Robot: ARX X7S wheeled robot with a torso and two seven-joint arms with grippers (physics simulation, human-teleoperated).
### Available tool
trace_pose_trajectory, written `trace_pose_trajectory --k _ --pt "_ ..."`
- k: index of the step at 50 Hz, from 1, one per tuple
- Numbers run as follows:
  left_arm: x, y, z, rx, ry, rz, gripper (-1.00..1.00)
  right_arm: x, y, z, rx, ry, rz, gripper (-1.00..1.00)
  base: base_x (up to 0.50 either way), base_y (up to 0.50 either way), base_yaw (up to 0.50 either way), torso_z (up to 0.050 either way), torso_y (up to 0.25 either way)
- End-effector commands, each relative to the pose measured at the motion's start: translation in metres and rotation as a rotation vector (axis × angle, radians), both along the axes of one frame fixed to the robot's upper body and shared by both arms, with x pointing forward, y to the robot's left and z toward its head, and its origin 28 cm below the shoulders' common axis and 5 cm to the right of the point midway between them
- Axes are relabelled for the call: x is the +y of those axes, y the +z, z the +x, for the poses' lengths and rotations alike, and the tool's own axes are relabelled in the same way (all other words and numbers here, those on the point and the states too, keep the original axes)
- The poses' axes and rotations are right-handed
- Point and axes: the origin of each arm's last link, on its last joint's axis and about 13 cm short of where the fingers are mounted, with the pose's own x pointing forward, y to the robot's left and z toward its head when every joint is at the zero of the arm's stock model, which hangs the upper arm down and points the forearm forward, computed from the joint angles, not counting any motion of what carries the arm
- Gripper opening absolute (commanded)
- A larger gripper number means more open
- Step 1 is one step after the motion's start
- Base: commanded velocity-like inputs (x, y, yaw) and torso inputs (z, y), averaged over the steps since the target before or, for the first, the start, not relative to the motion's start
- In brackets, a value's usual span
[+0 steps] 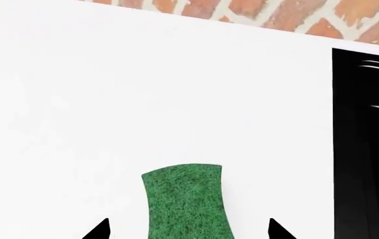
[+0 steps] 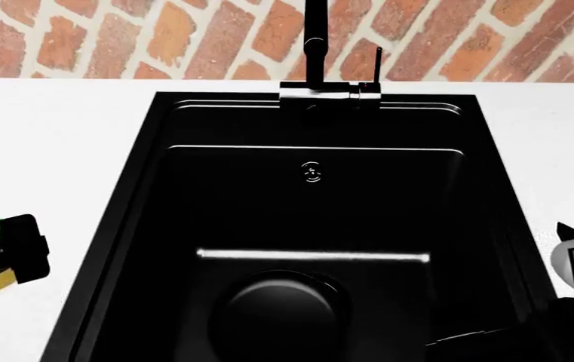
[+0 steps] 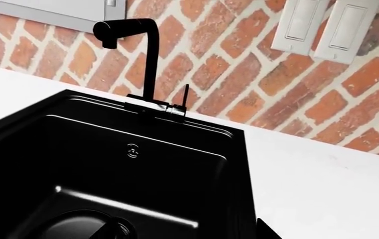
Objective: Pick the pan and sponge and place them into the sink. Then turn on the water.
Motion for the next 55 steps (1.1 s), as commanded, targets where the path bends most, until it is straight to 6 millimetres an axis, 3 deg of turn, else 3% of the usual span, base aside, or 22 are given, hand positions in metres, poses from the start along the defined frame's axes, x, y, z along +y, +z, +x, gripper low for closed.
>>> trace_pose_trajectory --k 1,31,32,44,50,55 --pt "0.005 -0.007 0.010 0.010 0.025 -0.053 1.00 -0.001 -0.001 -0.001 -0.003 0.002 0.019 1.00 0.00 0.00 0.00 0.000 0.000" --pt "0.005 -0.029 0.010 0.079 0.015 -0.098 1.00 0.004 -0.006 -0.003 0.005 0.023 0.037 1.00 0.00 0.00 0.00 0.000 0.000" --pt "0.003 -0.029 0.011 0.079 0.016 -0.095 -1.00 0.004 -0.006 -0.003 0.004 0.024 0.036 1.00 0.00 0.00 0.00 0.000 0.000" --pt "0.002 -0.024 0.010 0.067 0.009 -0.072 -1.00 0.005 -0.005 -0.003 0.000 0.028 0.035 1.00 0.00 0.00 0.00 0.000 0.000" --pt "-0.005 -0.008 0.008 0.037 -0.072 -0.035 -1.00 0.007 -0.006 -0.003 0.002 0.032 0.038 1.00 0.00 0.00 0.00 0.000 0.000" --pt "-0.015 0.016 0.009 -0.057 -0.150 0.030 -1.00 0.007 -0.006 -0.002 0.000 0.027 0.040 1.00 0.00 0.00 0.00 0.000 0.000"
